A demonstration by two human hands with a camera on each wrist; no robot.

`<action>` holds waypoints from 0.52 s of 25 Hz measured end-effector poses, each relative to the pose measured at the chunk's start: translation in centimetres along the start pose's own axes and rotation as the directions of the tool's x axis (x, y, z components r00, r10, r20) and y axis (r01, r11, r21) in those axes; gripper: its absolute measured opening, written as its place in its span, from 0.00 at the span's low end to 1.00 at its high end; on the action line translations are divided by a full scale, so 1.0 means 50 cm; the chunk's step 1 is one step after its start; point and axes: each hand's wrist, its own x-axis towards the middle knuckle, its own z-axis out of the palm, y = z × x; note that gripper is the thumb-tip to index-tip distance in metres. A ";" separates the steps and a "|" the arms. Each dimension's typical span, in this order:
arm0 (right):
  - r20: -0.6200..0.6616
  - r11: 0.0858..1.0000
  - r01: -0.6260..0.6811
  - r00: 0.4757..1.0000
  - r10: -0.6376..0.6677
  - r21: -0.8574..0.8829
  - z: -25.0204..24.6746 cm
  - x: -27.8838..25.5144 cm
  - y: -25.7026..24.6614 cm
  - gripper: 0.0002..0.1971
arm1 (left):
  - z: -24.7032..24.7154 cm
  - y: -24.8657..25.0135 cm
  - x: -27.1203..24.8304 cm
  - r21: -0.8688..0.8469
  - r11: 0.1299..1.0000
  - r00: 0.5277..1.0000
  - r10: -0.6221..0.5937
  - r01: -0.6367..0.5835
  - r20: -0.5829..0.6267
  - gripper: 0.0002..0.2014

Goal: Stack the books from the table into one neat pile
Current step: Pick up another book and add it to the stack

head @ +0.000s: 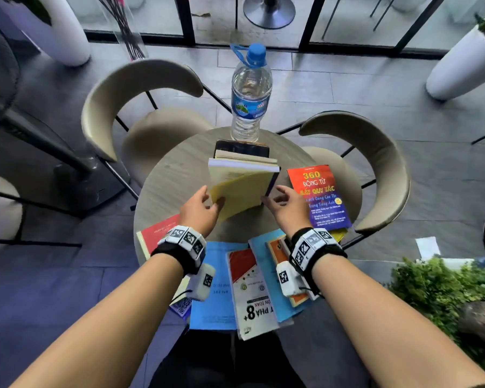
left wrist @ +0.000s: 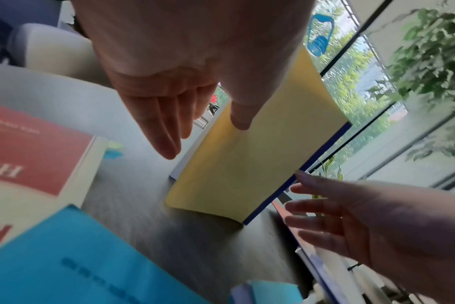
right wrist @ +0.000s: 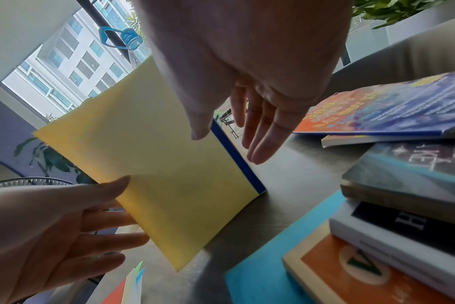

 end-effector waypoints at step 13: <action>0.135 0.986 -0.162 0.978 0.157 0.027 0.057 -0.123 -0.008 0.13 | -0.028 -0.107 -0.032 -0.236 0.954 0.983 -0.179 0.183 0.040 0.31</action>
